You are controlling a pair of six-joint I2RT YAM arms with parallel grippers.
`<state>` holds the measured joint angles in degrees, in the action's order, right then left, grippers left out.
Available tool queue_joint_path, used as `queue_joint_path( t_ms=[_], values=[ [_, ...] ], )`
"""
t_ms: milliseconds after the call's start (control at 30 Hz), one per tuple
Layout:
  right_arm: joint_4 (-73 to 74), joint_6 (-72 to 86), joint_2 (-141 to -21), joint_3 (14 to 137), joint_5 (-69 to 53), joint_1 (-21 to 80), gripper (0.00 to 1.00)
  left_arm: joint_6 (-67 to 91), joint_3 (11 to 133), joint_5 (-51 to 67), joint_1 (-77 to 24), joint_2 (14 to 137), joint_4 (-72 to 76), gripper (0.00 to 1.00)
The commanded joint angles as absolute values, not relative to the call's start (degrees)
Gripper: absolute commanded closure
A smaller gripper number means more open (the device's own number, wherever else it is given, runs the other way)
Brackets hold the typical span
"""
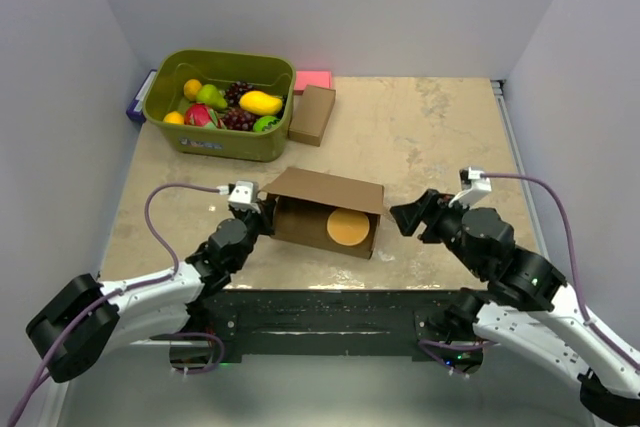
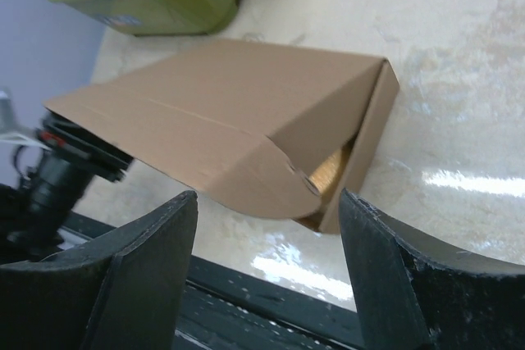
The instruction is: Fold the paper box
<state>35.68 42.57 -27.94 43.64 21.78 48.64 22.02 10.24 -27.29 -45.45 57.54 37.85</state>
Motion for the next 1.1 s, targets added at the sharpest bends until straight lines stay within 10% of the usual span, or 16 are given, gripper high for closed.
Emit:
queue_joint_path(
  t_ms=[0,600,1067],
  values=[
    [28.86,39.56,-32.95,50.26,23.82,48.69,0.27,22.68,8.7,-25.32,-45.88,55.82,31.91,0.89],
    [0.89,40.78,-59.24,44.74,12.04,49.22,0.36,27.15,9.67,-19.96,-45.88,36.33,13.9,0.25],
    [0.35,40.69,-58.27,40.96,15.38,49.31,0.32,37.53,28.09,-12.23,-45.79,20.83,-23.35,0.21]
  ],
)
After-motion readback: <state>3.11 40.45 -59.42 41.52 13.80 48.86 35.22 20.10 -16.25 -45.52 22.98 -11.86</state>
